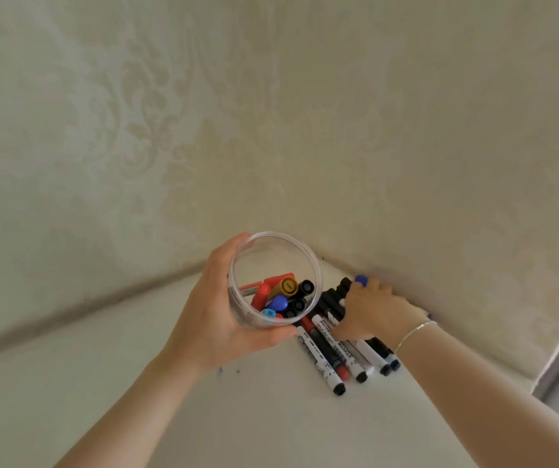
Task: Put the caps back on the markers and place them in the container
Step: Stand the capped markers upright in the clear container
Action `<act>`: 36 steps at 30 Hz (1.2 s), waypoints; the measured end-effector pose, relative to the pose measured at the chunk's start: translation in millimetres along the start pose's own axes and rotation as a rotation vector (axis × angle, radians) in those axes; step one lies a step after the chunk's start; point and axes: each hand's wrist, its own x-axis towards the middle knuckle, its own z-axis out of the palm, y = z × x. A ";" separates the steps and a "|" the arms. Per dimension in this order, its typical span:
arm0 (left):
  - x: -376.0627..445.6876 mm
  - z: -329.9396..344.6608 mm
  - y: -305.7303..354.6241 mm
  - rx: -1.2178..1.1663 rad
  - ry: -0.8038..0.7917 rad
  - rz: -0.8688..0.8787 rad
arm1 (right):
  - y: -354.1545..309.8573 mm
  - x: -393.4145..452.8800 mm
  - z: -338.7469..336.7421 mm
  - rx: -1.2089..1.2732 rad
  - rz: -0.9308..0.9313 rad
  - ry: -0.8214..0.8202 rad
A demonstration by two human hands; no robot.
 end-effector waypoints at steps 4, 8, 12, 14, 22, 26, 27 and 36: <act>0.5 4.3 3.6 0.009 0.009 -0.002 | 2.8 8.5 4.4 -0.001 -0.014 0.037; -0.1 4.9 3.4 -0.016 0.029 -0.032 | 5.0 19.1 10.9 0.030 -0.009 0.109; -0.7 5.5 0.5 -0.018 0.033 -0.043 | 6.6 27.3 17.7 0.122 -0.006 0.177; -0.7 5.5 0.4 -0.020 0.028 -0.044 | 7.8 29.5 17.1 0.177 -0.026 0.187; -0.9 5.3 -0.3 -0.029 0.044 -0.045 | 9.8 -3.2 -51.5 1.039 -0.153 0.380; 0.1 4.5 -0.1 -0.053 0.044 -0.047 | -0.1 -47.3 -102.7 1.842 -0.426 0.470; 0.8 4.3 0.0 -0.053 0.038 -0.053 | -5.3 -56.2 -109.3 1.935 -0.503 0.449; 3.8 7.6 8.7 -0.132 0.031 -0.107 | -76.1 -64.4 -82.7 1.665 -0.591 0.608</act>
